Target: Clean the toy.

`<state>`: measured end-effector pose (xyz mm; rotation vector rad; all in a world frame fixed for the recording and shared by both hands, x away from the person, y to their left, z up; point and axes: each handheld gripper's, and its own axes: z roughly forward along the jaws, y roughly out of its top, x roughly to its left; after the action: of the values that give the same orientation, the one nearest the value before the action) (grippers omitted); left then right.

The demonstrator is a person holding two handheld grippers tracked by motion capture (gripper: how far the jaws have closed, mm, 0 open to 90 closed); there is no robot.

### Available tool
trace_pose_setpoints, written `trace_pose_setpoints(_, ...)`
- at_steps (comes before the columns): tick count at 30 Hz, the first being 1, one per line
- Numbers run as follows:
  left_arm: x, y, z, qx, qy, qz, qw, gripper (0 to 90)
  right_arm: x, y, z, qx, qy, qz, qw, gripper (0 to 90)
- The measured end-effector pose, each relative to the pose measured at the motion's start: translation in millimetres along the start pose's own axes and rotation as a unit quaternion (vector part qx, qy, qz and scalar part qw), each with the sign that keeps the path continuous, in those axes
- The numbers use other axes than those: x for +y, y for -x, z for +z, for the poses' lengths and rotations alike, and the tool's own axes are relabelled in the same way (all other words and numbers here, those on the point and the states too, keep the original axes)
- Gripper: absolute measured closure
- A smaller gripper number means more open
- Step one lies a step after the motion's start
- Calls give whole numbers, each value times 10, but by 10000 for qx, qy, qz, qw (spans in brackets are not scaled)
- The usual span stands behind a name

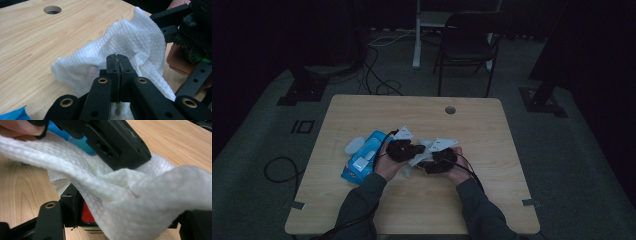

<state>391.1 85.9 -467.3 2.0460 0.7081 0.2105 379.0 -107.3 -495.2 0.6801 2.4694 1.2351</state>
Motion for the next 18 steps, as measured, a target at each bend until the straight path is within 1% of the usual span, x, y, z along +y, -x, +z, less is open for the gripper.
trace_pose_setpoints(1,-3,-1,-18,28,28,-30,10000,837,-3,4,-2,-7,3,-2,10000,338)
trace_pose_setpoints(2,-4,-4,-30,41,40,-47,10000,779,-4,8,-6,-9,1,11,10000,339)
trace_pose_setpoints(3,-7,-7,-38,67,85,-78,9999,747,-4,10,-9,-10,9,17,10000,339)
trace_pose_setpoints(5,-15,-26,-53,118,77,-123,9998,664,-1,12,-18,-24,34,25,10000,339)
trace_pose_setpoints(7,-30,-49,-50,72,66,-204,9997,593,5,12,-24,-32,49,30,10000,338)
trace_pose_setpoints(8,-39,-56,-44,83,46,-235,9997,569,8,12,-29,-40,56,30,10000,339)
trace_pose_setpoints(9,-49,-66,-39,55,23,-261,9996,550,11,15,-32,-44,72,36,10000,339)
trace_pose_setpoints(12,-69,-94,-23,-4,-13,-436,9990,509,10,16,-31,-65,42,6,10000,338)
trace_pose_setpoints(18,-81,-161,-10,-227,-73,-735,9970,503,2,9,-19,-75,21,-17,10000,338)
